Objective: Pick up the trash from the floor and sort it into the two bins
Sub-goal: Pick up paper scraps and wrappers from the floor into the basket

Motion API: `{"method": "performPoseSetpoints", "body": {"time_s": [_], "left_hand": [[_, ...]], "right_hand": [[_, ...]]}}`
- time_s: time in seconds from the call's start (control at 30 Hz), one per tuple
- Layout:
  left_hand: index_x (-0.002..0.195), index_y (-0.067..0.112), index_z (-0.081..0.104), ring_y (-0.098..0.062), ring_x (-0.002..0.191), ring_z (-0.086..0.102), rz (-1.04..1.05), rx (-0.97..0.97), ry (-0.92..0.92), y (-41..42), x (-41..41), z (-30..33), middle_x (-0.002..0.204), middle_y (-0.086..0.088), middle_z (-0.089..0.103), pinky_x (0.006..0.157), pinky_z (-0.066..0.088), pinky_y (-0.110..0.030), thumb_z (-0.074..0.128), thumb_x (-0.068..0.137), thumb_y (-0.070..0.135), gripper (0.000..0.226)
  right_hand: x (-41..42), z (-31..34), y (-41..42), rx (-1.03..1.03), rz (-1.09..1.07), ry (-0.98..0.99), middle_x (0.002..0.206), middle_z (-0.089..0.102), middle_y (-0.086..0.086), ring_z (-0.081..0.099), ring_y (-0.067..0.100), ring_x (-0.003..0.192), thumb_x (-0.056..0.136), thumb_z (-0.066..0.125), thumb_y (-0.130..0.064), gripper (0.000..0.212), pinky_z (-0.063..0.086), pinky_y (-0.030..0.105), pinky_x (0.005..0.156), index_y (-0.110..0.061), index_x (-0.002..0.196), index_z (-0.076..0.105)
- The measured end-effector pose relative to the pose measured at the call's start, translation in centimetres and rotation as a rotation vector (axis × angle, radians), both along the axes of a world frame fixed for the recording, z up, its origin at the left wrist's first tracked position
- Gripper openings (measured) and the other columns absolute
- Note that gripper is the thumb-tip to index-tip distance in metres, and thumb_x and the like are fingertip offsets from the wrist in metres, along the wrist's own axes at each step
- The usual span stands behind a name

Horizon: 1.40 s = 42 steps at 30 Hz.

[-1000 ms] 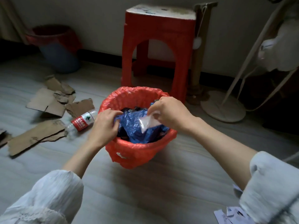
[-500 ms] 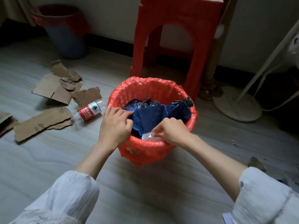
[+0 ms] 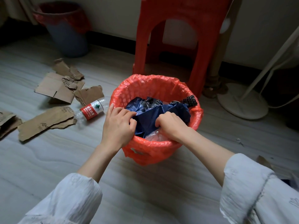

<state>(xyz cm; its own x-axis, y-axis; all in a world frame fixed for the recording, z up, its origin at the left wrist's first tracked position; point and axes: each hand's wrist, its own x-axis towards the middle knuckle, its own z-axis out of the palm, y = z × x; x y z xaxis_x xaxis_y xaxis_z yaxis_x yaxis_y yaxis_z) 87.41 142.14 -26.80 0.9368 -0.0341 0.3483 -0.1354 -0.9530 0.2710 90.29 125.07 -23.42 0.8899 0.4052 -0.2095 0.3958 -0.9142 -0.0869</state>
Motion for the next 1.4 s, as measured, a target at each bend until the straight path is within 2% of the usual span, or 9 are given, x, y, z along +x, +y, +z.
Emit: {"method": "performPoseSetpoints", "body": {"time_s": [0.2, 0.27, 0.57, 0.67, 0.83, 0.97, 1.1, 1.27, 1.4], "left_hand": [[0.102, 0.014, 0.071, -0.023, 0.104, 0.053, 0.009, -0.015, -0.002, 0.0, 0.1, 0.0, 0.099, -0.002, 0.069, 0.114, 0.011, -0.038, 0.02, 0.08, 0.032, 0.058], [0.101, 0.014, 0.071, -0.023, 0.103, 0.053, 0.007, -0.02, 0.001, 0.0, 0.0, 0.0, 0.098, -0.002, 0.069, 0.114, 0.011, -0.037, 0.021, 0.08, 0.032, 0.057], [0.101, 0.015, 0.071, -0.023, 0.102, 0.053, -0.002, -0.019, 0.016, -0.1, -0.1, 0.1, 0.097, -0.002, 0.07, 0.113, 0.008, -0.035, 0.022, 0.08, 0.032, 0.056], [0.102, 0.017, 0.071, -0.023, 0.104, 0.052, -0.011, 0.008, 0.045, 0.1, -0.1, 0.3, 0.099, -0.001, 0.069, 0.112, 0.004, -0.033, 0.019, 0.08, 0.034, 0.059], [0.11, 0.018, 0.067, -0.021, 0.111, 0.051, -0.026, 0.073, 0.13, -0.1, -0.5, 1.0, 0.107, -0.002, 0.066, 0.113, 0.003, -0.037, 0.016, 0.081, 0.034, 0.06], [0.11, 0.013, 0.064, -0.023, 0.108, 0.055, -0.049, 0.015, 0.069, -1.1, -2.0, 1.7, 0.104, -0.004, 0.064, 0.111, 0.017, -0.045, 0.024, 0.079, 0.025, 0.052], [0.111, 0.004, 0.063, -0.03, 0.107, 0.055, -0.144, -0.13, -0.014, -3.5, -3.1, 3.8, 0.108, -0.011, 0.062, 0.095, 0.04, -0.039, 0.033, 0.079, 0.016, 0.046], [0.118, 0.008, 0.059, -0.021, 0.113, 0.05, -0.415, -0.146, -0.018, -10.0, -4.9, 6.7, 0.118, -0.007, 0.058, 0.092, 0.041, -0.027, 0.032, 0.083, 0.025, 0.048], [0.118, 0.006, 0.057, -0.028, 0.113, 0.052, -0.626, -0.069, 0.011, -16.1, -6.1, 6.0, 0.123, -0.013, 0.054, 0.09, 0.044, -0.033, 0.048, 0.081, 0.004, 0.039]], "right_hand": [[-0.4, 0.3, -1.0, 0.141, -0.022, 0.058, 0.096, 0.066, 0.015, 0.058, 0.034, 0.093, 0.083, 0.053, -0.004, 0.019, 0.049, 0.037, 0.076, -0.01, 0.094, 0.068], [-0.3, -0.1, -1.0, 0.133, -0.021, 0.124, 0.087, 0.066, 0.014, 0.057, 0.033, 0.086, 0.082, 0.052, -0.005, 0.015, 0.047, 0.037, 0.07, -0.006, 0.084, 0.067], [0.6, -0.4, -0.2, -0.019, -0.057, 0.381, 0.109, 0.065, 0.012, 0.06, 0.031, 0.098, 0.082, 0.05, -0.016, 0.03, 0.049, 0.035, 0.08, -0.012, 0.106, 0.067], [0.1, 0.5, -0.5, -0.011, -0.043, 0.356, 0.108, 0.065, 0.008, 0.06, 0.029, 0.094, 0.085, 0.047, -0.019, 0.028, 0.047, 0.034, 0.075, -0.015, 0.105, 0.066], [-1.6, 1.5, -2.1, 0.073, -0.058, 0.309, 0.131, 0.057, 0.005, 0.053, 0.03, 0.118, 0.088, 0.043, -0.024, 0.045, 0.046, 0.04, 0.096, -0.033, 0.132, 0.05], [-3.5, 2.7, -3.1, 0.224, -0.01, 0.249, 0.135, 0.054, 0.005, 0.05, 0.029, 0.122, 0.09, 0.038, -0.013, 0.047, 0.042, 0.038, 0.1, -0.027, 0.134, 0.048], [-5.5, 4.6, -5.2, 0.369, -0.057, 0.156, 0.132, 0.056, 0.002, 0.049, 0.023, 0.124, 0.094, 0.04, -0.013, 0.039, 0.039, 0.033, 0.102, -0.019, 0.129, 0.054], [-8.7, 5.7, -11.2, 0.488, -0.22, 0.106, 0.135, 0.055, 0.0, 0.045, 0.018, 0.128, 0.095, 0.04, -0.015, 0.038, 0.034, 0.029, 0.106, -0.022, 0.129, 0.055], [-12.1, 4.7, -18.4, 0.494, -0.37, 0.12, 0.134, 0.056, 0.0, 0.048, 0.017, 0.126, 0.096, 0.042, -0.017, 0.036, 0.031, 0.023, 0.103, -0.018, 0.13, 0.054]]}}
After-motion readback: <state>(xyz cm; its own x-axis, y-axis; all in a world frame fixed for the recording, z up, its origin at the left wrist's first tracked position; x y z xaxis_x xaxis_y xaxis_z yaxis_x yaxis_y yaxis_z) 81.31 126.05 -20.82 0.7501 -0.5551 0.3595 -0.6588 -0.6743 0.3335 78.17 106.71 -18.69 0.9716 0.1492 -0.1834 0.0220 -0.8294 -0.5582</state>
